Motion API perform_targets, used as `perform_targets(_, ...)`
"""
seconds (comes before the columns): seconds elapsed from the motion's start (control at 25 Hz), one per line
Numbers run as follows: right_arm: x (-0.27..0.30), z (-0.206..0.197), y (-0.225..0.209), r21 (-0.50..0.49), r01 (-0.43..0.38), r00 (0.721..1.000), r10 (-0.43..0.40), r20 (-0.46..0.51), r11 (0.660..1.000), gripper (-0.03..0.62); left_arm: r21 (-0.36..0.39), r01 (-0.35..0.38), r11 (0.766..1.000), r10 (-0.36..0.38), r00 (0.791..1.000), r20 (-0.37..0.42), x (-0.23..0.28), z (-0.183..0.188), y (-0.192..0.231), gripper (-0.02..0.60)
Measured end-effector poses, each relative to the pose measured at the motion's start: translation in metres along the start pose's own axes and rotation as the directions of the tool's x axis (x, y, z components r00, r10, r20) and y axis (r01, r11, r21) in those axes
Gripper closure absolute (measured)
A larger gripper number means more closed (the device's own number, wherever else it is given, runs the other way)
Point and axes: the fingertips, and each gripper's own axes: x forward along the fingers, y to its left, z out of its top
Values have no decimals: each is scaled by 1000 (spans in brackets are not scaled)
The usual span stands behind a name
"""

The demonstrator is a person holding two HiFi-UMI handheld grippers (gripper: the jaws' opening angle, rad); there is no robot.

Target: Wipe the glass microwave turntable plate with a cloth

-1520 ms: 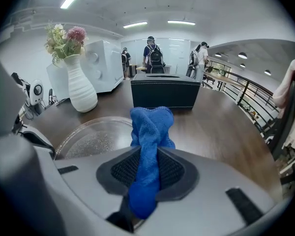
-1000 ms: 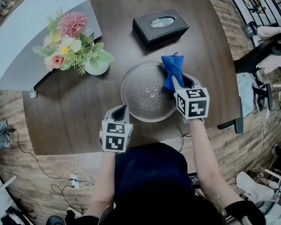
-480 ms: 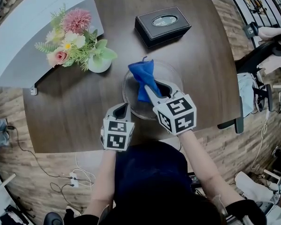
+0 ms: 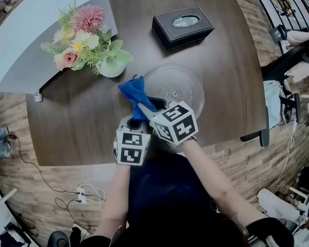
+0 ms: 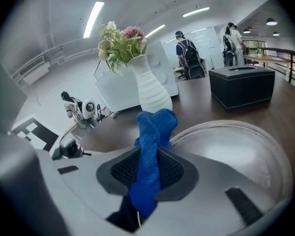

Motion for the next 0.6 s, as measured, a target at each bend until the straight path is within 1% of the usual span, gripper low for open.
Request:
perform_targets(0.16,18,-21,-4,-2,-19,995,19,-97,1000,520,2,-5,1000,5,1000,7,0,0,0,578)
perform_targets(0.32,19,-27,-10,32,-12,995,15,-97,999,520,6,-4,1000,4,1000,7,0,0,0,578)
perform_targets(0.6,11,-31,-23,-65,65,990,-72,-117,996,520,7,-2,1000,2,1000,7,0,0,0,578)
